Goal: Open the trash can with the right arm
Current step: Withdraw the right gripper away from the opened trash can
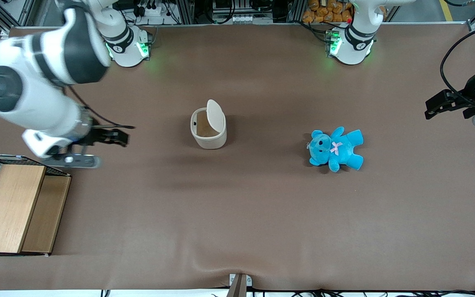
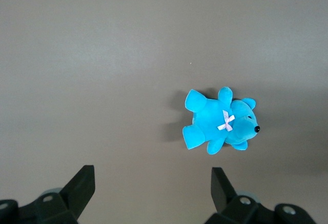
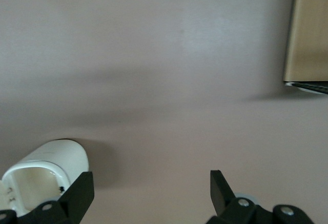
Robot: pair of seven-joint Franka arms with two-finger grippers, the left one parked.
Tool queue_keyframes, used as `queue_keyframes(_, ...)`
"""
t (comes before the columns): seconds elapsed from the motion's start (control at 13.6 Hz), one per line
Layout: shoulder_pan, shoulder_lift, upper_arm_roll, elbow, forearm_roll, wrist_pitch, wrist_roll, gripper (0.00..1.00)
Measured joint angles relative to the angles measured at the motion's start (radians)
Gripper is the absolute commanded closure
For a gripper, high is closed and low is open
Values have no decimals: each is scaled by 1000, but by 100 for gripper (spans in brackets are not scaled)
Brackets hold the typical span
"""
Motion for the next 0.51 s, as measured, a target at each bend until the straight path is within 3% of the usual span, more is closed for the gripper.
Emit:
queue_keyframes(0.29,-130,-46,15,1,0,-41,-114,0)
queue_keyframes(0.51,-262,-94,97,1,-1,-64,-149,0)
